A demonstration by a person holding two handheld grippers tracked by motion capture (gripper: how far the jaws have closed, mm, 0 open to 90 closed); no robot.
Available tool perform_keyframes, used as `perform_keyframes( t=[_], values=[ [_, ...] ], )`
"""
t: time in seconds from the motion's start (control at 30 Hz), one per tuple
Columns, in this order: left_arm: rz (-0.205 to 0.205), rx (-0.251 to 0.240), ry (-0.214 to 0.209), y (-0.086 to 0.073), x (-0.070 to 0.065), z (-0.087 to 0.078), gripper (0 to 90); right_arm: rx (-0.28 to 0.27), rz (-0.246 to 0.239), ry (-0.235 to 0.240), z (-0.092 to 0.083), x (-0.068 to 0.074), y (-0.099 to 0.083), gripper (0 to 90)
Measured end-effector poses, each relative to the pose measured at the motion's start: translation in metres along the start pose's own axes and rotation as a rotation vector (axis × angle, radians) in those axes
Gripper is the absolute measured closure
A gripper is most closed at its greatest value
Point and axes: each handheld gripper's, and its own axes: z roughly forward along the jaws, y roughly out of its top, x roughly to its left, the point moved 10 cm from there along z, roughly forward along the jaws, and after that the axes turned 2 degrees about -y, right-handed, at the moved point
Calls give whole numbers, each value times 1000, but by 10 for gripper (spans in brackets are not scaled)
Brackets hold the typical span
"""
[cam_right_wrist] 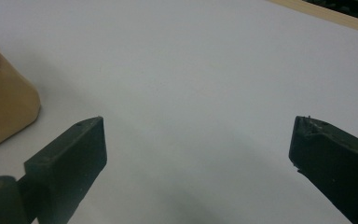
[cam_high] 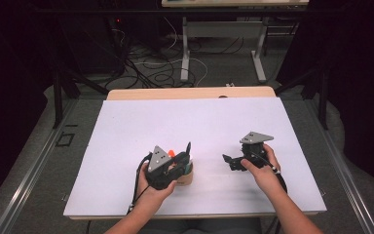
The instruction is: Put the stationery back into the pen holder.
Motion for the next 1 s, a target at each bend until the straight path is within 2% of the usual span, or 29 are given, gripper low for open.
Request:
perform_keyframes(
  t=[0.2, 0.4, 0.53, 0.57, 0.63, 0.87, 1.0],
  values=[
    [-16, -10, 10, 9, 5, -6, 623, 13, 15, -1, -1, -1, -2, 40],
    [-34, 8, 29, 18, 17, -15, 527, 17, 10, -4, -1, -1, -3, 40],
    [-40, 21, 49, 23, 31, -20, 468, 20, 12, 2, -1, -1, -4, 40],
    [-45, 25, 55, 24, 35, -22, 459, 35, 11, 2, -2, -1, -5, 39],
    [-55, 32, 69, 26, 43, -25, 451, 15, 21, -9, -1, -2, -4, 40],
    [-76, 21, 116, 35, 72, -39, 387, 21, 37, -5, -2, -4, -5, 40],
    [-71, 28, 135, 37, 89, -47, 341, 10, 42, -13, -3, -6, -4, 40]
  ],
)
